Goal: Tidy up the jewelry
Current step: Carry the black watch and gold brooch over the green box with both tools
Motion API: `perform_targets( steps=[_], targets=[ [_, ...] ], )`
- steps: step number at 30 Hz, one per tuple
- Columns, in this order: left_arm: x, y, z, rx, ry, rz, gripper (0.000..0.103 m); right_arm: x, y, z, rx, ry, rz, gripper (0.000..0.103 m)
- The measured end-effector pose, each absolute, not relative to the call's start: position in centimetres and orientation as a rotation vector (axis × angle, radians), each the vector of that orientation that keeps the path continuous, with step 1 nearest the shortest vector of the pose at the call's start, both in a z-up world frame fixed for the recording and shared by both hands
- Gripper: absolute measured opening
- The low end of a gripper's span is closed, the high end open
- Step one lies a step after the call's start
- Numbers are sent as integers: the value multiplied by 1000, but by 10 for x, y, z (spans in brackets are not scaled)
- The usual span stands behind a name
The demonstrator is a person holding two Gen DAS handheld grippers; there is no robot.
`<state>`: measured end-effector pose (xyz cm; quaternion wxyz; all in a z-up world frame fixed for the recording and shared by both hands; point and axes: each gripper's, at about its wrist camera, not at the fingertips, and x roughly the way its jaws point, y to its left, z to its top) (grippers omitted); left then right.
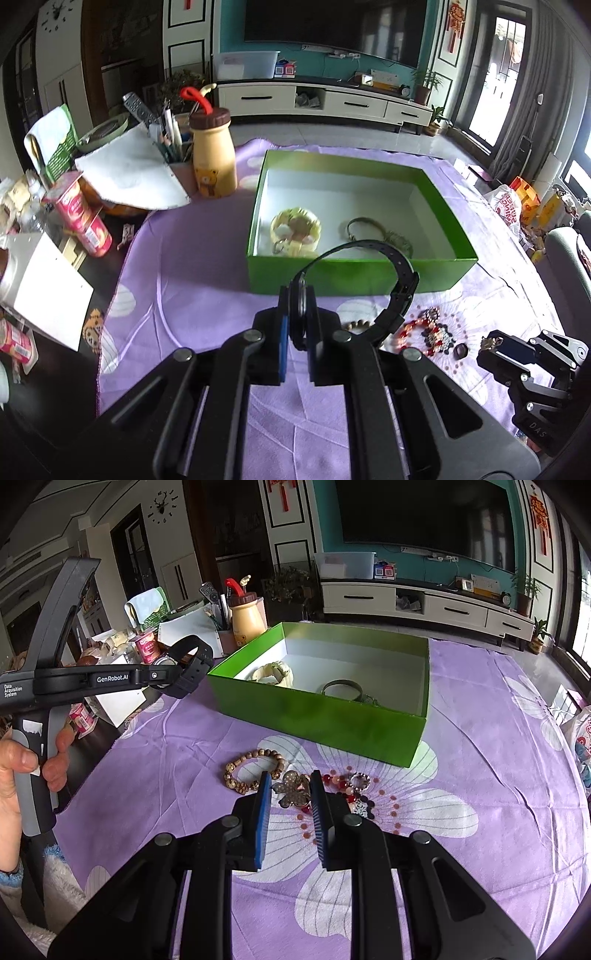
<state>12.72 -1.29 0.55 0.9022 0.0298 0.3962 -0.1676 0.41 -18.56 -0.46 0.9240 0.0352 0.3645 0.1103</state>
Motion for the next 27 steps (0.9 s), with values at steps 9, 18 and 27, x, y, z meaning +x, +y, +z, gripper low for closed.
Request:
perform_targets(
  steps=[9, 18, 27],
  targets=[
    [146, -31, 21, 86, 787, -357, 7, 29, -194, 12, 53, 699, 201, 21],
    [187, -51, 23, 92, 805, -363, 7, 72, -206, 23, 62, 654, 162, 21],
    [234, -67, 1, 72, 885, -365, 7, 122, -218, 19, 88, 679, 131, 21]
  ],
)
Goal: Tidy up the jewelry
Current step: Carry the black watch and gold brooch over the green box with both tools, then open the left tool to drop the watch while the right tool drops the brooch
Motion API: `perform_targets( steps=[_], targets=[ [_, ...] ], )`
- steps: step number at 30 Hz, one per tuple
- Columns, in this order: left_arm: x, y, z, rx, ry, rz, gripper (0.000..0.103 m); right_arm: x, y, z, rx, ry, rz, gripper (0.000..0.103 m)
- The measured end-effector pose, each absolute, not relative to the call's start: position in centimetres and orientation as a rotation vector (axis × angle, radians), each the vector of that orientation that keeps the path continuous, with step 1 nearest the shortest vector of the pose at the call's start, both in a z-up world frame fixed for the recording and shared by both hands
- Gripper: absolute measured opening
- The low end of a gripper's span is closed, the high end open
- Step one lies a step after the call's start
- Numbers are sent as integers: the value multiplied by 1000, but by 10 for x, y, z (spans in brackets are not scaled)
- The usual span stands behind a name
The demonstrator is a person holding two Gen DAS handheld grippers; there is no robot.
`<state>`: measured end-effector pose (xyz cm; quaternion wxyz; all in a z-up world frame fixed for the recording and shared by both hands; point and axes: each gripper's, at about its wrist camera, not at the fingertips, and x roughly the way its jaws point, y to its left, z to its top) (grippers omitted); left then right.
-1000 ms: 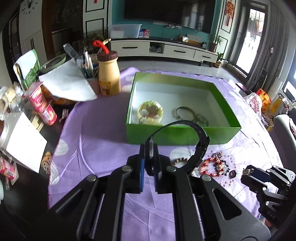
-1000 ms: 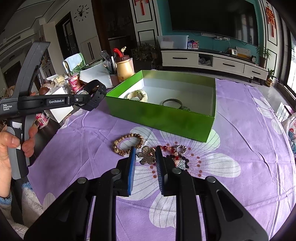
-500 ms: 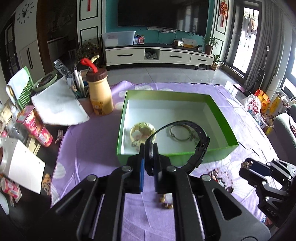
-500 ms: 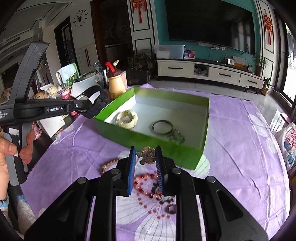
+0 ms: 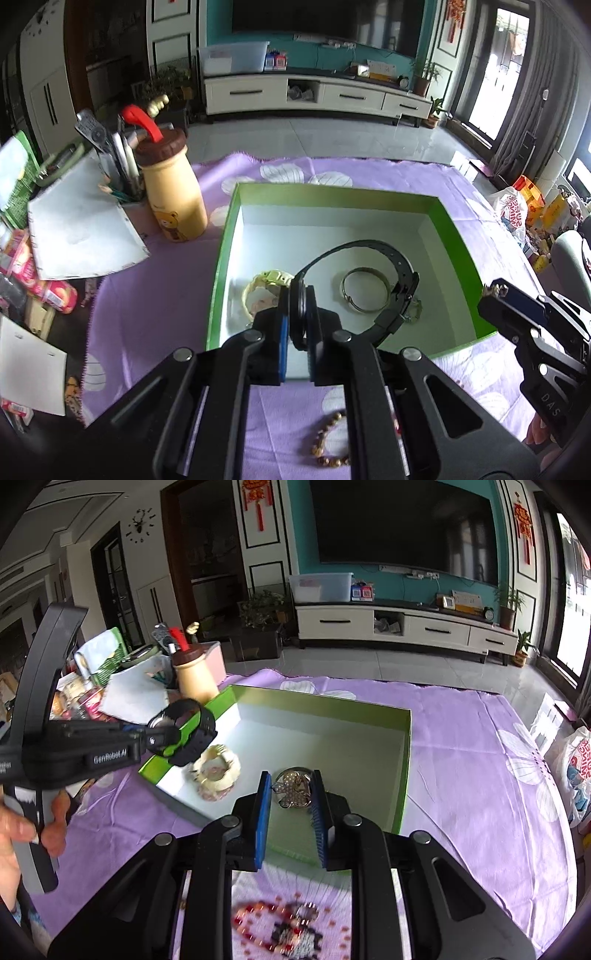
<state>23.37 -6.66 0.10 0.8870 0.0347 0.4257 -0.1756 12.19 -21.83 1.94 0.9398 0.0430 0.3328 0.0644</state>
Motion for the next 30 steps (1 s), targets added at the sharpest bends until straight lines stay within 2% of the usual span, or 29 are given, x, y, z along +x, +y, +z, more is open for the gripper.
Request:
perform_targets(
  steps=[17, 19, 22, 24, 27, 30],
  targets=[
    [300, -112, -53, 175, 1020, -307, 8, 215, -227, -27, 145, 894, 73, 21],
    [304, -115, -55, 179, 1024, -301, 13, 219, -228, -30, 136, 902, 57, 21],
    [303, -121, -52, 185, 1017, -306, 36, 221, -229, -31, 136, 900, 40, 28],
    [300, -122, -49, 202, 999, -306, 44, 220, -233, -31, 144, 889, 34, 42],
    [294, -120, -42, 200, 975, -315, 51, 213, -240, -27, 167, 869, 32, 44],
    [282, -114, -31, 192, 944, -321, 63, 201, -247, -20, 183, 842, 38, 44]
  ],
)
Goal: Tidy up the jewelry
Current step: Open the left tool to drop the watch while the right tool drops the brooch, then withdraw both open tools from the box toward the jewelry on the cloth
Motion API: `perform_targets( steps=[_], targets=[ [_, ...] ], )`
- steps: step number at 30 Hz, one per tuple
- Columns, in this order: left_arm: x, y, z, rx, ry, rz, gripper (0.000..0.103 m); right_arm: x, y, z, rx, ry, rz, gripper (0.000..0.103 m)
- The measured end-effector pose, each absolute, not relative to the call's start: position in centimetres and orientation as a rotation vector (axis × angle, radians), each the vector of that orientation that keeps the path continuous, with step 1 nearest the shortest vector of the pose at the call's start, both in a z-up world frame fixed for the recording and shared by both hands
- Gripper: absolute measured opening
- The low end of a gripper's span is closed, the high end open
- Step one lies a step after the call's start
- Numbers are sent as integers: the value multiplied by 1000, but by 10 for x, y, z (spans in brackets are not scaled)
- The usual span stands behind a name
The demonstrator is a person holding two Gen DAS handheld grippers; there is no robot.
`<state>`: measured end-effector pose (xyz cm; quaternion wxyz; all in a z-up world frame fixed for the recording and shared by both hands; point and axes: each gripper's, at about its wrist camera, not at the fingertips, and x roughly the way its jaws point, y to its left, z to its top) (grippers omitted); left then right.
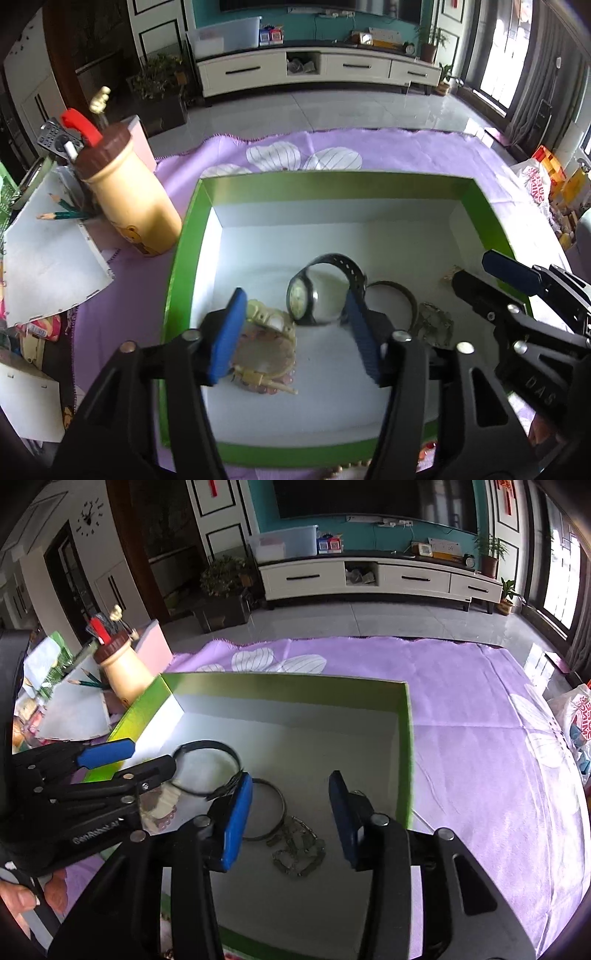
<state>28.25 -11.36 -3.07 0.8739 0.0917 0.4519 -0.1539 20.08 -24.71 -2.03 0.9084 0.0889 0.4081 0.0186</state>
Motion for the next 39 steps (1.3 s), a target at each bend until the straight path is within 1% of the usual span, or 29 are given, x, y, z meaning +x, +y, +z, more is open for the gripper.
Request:
perform_targets(
  steps=[3, 8, 14, 21, 27, 31, 35, 36, 39],
  targets=[
    [266, -107, -20, 201, 903, -322, 68, 183, -253, -11, 190, 813, 40, 44],
    [231, -86, -2, 185, 851, -333, 70, 146, -261, 2, 186, 778, 43, 44],
    [197, -61, 1, 141, 851, -340, 71, 103, -262, 7, 178, 770, 52, 44],
    [155, -39, -27, 123, 914, -340, 71, 59, -257, -6, 167, 816, 76, 44],
    [133, -29, -64, 84, 1001, -334, 71, 25, -244, -43, 140, 908, 91, 44],
    [128, -31, -82, 79, 1030, -333, 71, 8, -233, -65, 112, 927, 90, 43],
    [126, -44, -91, 114, 1031, -339, 64, 7, -229, -78, 87, 926, 81, 43],
    [127, -47, -92, 121, 1032, -342, 59, 8, -228, -80, 81, 924, 77, 43],
    [129, -55, -99, 146, 1036, -342, 49, 10, -228, -86, 61, 915, 61, 43]
  ],
)
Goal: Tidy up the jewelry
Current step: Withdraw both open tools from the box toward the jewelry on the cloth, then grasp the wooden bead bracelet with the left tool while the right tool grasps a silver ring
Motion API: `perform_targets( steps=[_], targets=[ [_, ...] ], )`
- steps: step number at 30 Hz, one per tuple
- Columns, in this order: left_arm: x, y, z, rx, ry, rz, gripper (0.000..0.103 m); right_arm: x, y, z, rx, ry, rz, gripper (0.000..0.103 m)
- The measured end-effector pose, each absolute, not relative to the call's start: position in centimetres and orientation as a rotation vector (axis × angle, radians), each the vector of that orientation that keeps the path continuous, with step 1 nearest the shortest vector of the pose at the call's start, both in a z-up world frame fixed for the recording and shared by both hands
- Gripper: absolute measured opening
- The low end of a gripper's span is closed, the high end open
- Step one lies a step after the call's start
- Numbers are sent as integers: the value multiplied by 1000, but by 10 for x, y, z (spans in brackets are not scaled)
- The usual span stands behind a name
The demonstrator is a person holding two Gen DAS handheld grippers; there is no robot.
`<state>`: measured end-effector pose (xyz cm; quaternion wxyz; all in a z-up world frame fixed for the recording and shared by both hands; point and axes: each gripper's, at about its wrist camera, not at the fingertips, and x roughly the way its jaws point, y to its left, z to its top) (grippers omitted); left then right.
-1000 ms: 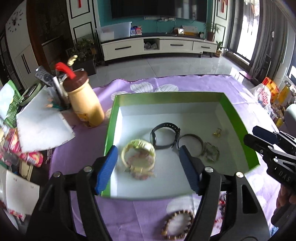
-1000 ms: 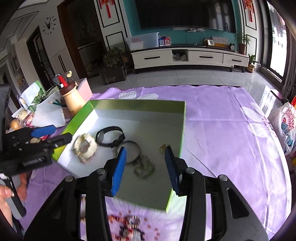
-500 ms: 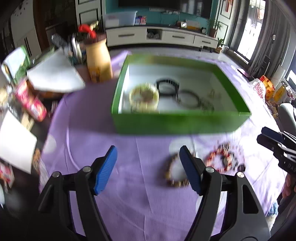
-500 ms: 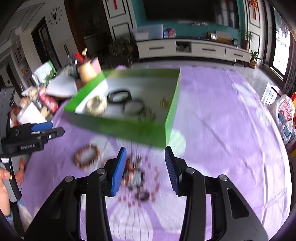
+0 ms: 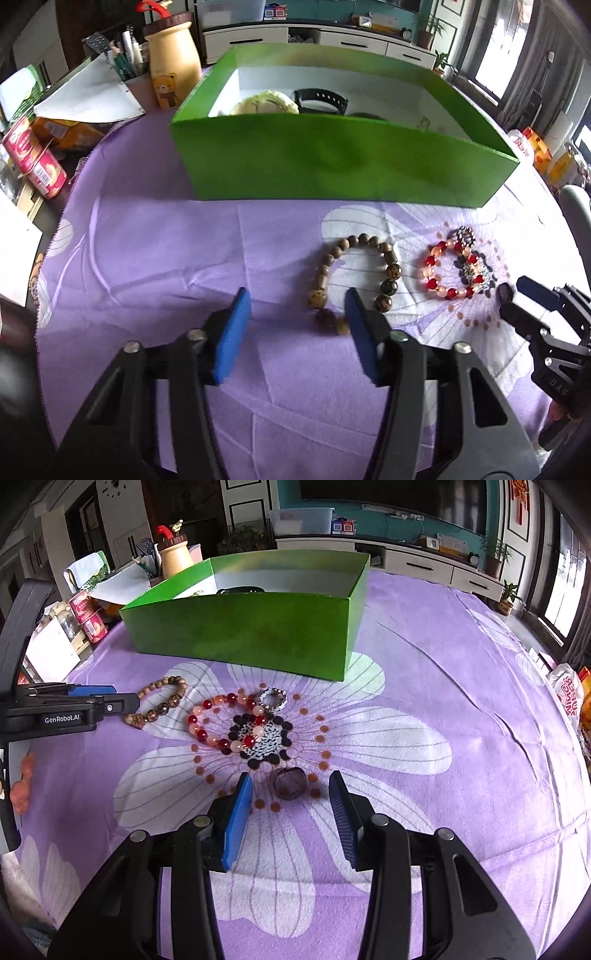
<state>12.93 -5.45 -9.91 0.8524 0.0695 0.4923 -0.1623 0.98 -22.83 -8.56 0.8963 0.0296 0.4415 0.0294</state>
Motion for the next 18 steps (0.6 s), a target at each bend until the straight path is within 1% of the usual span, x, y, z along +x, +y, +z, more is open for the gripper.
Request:
perform_targets(
  steps=[4, 6, 7, 8, 9, 10, 18],
  targets=[
    [129, -60, -103, 179, 1015, -340, 42, 12, -228, -88, 41, 903, 50, 39],
    [128, -62, -103, 190, 1002, -353, 29, 13, -227, -88, 29, 894, 44, 30],
    [127, -64, -103, 197, 998, -362, 26, 13, -226, -89, 24, 892, 42, 28],
    [127, -66, -103, 206, 994, -369, 20, 13, -225, -88, 19, 892, 45, 22],
    [125, -69, -103, 216, 990, -380, 14, 14, -224, -88, 14, 892, 46, 20],
    [124, -71, -103, 224, 987, -386, 12, 14, -223, -88, 9, 891, 41, 19],
    [121, -64, -98, 156, 1001, -400, 11, 9, -228, -85, 45, 878, 42, 19]
  ],
)
